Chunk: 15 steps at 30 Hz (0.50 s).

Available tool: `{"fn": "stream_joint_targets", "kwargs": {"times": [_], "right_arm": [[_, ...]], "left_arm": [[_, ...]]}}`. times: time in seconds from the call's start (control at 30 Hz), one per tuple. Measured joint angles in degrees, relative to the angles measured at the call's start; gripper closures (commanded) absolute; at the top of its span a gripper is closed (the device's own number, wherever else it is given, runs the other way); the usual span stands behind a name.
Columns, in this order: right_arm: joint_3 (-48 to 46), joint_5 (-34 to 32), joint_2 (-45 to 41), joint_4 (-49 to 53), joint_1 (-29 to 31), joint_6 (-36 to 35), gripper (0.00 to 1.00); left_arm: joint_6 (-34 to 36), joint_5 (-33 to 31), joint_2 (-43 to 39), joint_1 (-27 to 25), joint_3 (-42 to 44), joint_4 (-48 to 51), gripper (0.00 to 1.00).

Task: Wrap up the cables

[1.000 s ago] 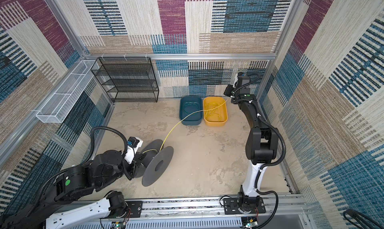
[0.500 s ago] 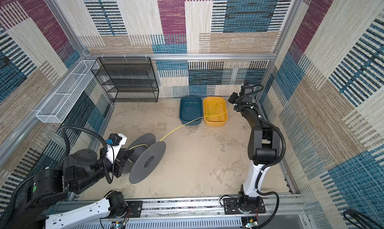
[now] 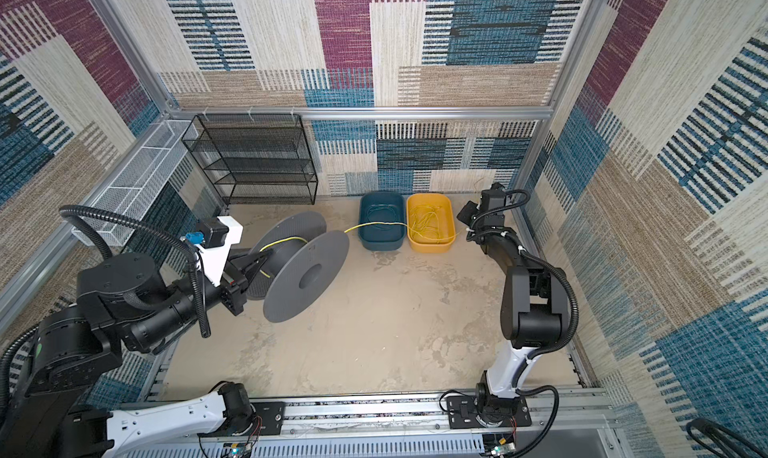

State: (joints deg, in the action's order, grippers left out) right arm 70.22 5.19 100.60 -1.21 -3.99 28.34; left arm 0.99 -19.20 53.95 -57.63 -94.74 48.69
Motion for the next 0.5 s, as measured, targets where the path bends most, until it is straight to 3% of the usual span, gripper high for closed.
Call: {"fn": "stream_joint_targets", "kwargs": {"times": [0.1, 0.2, 0.5], "right_arm": [[-2.4, -1.4, -2.0, -1.0, 1.2, 0.4, 1.0], [-3.9, -3.1, -3.6, -1.9, 3.1, 0.7, 1.0], [-8.5, -12.1, -7.0, -2.6, 11.3, -0.6, 1.0]], "left_arm": [[0.5, 2.5, 3.9, 3.8, -3.2, -2.3, 1.0], [-0.1, 7.3, 7.1, 11.3, -5.9, -4.0, 1.0], [-10.4, 25.2, 15.6, 31.6, -12.5, -13.0, 1.0]]}}
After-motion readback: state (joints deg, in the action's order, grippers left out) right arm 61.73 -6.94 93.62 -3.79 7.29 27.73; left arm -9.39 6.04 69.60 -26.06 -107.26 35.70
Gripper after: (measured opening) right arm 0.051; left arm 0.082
